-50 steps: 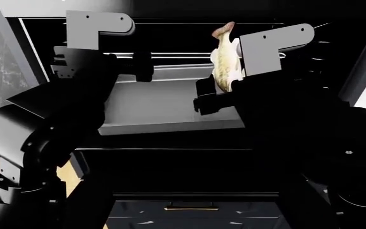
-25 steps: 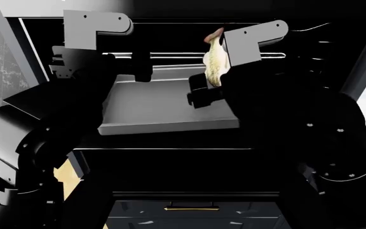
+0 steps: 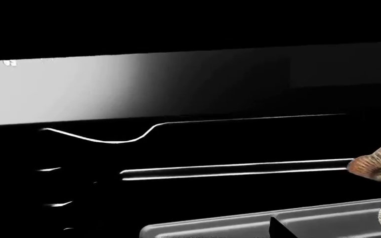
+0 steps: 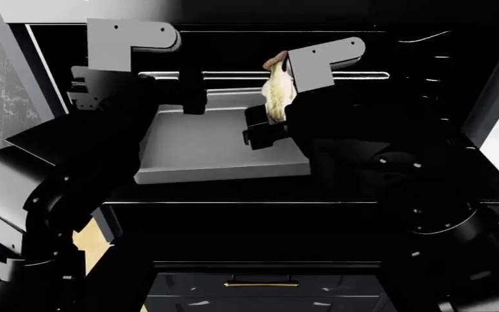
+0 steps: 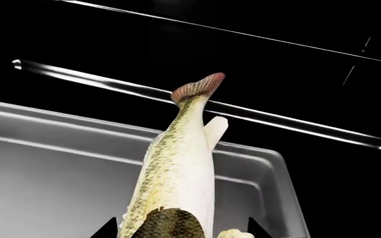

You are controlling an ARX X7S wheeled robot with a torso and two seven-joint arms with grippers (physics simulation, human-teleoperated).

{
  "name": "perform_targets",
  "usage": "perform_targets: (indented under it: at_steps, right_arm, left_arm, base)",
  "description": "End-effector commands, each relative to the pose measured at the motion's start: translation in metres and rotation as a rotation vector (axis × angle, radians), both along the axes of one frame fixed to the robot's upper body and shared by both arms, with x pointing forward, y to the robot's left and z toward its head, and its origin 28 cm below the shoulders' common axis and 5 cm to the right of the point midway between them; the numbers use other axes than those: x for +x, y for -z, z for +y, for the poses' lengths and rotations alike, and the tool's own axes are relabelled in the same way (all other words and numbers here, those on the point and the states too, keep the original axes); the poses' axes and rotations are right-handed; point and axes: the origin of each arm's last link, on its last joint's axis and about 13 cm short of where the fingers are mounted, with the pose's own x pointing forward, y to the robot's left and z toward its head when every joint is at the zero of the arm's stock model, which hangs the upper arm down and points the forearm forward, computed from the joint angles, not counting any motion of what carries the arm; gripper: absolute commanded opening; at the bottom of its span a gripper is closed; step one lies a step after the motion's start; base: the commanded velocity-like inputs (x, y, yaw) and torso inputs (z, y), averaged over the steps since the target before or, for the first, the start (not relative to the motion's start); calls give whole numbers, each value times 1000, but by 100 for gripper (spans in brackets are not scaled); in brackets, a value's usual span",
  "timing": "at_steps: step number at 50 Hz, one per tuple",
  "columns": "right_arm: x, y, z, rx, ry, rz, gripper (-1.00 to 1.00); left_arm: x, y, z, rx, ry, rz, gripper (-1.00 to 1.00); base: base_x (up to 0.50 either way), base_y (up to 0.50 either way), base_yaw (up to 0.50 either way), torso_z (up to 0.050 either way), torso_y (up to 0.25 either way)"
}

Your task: Place the fish on the top rack of the oven.

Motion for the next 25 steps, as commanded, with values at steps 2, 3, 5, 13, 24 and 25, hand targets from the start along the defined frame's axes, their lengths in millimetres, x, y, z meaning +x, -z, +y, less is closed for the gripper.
perform_targets:
  at_steps: [2, 3, 5, 13, 24, 25]
  right_arm:
    - [4, -2, 6, -10, -30, -24, -100]
    - [4, -2, 7, -8, -34, -23, -100]
    - [4, 0, 8, -10, -40, -19, -100]
    - [4, 2, 12, -11, -60, -14, -100]
    - [4, 7, 13, -7, -66, -5, -100]
    - [4, 8, 13, -6, -68, -3, -100]
  left_arm:
    - [0, 3, 1, -3, -1, 5, 100]
    - [0, 3, 1, -6, -1, 5, 100]
    - [1, 4, 2, -6, -2, 6, 100]
    - [0, 4, 3, -7, -4, 7, 100]
    - [0, 7, 3, -7, -3, 10, 100]
    - [0, 7, 2, 6, -1, 7, 100]
  base:
    - [0, 0, 0, 0, 0]
    - [0, 0, 0, 0, 0]
    - [0, 0, 0, 0, 0]
    - [0, 0, 0, 0, 1]
    - [0, 0, 0, 1, 1]
    - [0, 0, 0, 0, 0]
